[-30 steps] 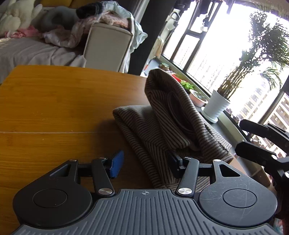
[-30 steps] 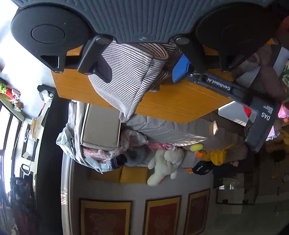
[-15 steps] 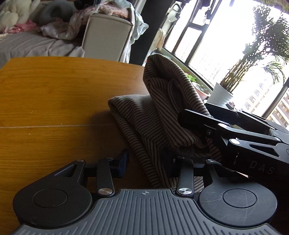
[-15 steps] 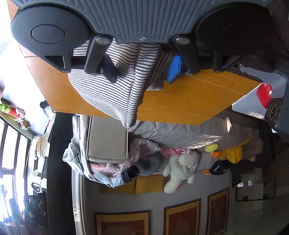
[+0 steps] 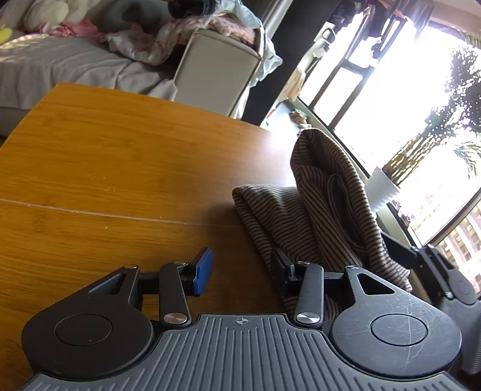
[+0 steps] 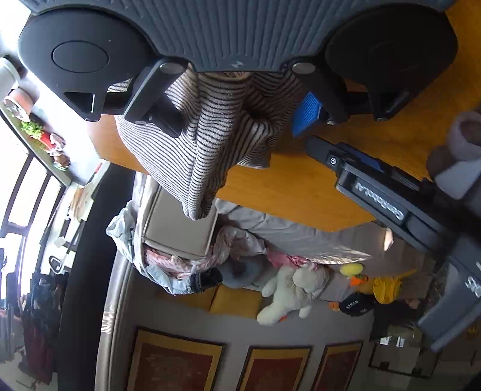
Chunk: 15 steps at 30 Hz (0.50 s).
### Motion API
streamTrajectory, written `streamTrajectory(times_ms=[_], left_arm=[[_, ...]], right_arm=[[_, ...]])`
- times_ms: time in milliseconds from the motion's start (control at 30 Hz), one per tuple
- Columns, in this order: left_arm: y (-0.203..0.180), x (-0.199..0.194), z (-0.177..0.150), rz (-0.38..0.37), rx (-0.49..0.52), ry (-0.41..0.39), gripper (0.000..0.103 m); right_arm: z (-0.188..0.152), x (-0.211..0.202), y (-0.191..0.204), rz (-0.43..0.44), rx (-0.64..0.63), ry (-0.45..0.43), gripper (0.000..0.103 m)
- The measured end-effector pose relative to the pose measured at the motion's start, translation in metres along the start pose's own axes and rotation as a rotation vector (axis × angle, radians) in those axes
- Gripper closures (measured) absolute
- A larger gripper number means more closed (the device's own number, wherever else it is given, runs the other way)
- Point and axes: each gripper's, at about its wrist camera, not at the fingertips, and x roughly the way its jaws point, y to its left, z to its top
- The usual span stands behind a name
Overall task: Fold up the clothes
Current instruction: 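Fold the hem toward the collar with the left gripper while the right gripper grasps the fabric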
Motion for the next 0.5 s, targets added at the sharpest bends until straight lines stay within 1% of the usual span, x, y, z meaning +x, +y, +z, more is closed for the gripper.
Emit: streamTrajectory(times_ms=[33,67,100,133,233,267,333,367,433,500], left_arm=[[0.000,0.001,0.000,-0.018,-0.013,0.012,0.057],[-0.001,0.003,-0.001,-0.045,-0.024,0.027,0.057],[-0.001,0.004,-0.002,-0.074,-0.036,0.043,0.057],[-0.002,0.007,-0.004,-0.119,-0.055,0.064,0.057],[-0.004,0.020,-0.008,-0.233,-0.103,0.129,0.057],[-0.005,0.025,-0.009,-0.253,-0.117,0.150,0.056],[-0.007,0.029,-0.009,-0.265,-0.124,0.153,0.056],[-0.007,0.031,-0.009,-0.271,-0.128,0.154,0.055],[-0.004,0.033,-0.007,-0.282,-0.144,0.156,0.055],[0.000,0.035,-0.007,-0.292,-0.161,0.155,0.056]], right_arm=[[-0.001,0.004,-0.004,-0.020,0.015,0.001,0.028],[-0.002,0.006,-0.009,-0.036,0.034,0.000,0.037],[0.000,0.004,-0.020,-0.025,0.074,-0.008,0.058],[0.002,0.002,-0.031,-0.015,0.111,-0.016,0.072],[0.011,-0.016,-0.057,0.000,0.141,-0.055,0.077],[0.017,-0.024,-0.064,0.005,0.142,-0.068,0.077],[0.029,-0.040,-0.076,0.053,0.165,-0.085,0.079],[0.034,-0.046,-0.078,0.091,0.172,-0.091,0.079],[0.036,-0.054,-0.072,0.158,0.164,-0.088,0.079],[0.029,-0.049,-0.062,0.191,0.179,-0.061,0.079]])
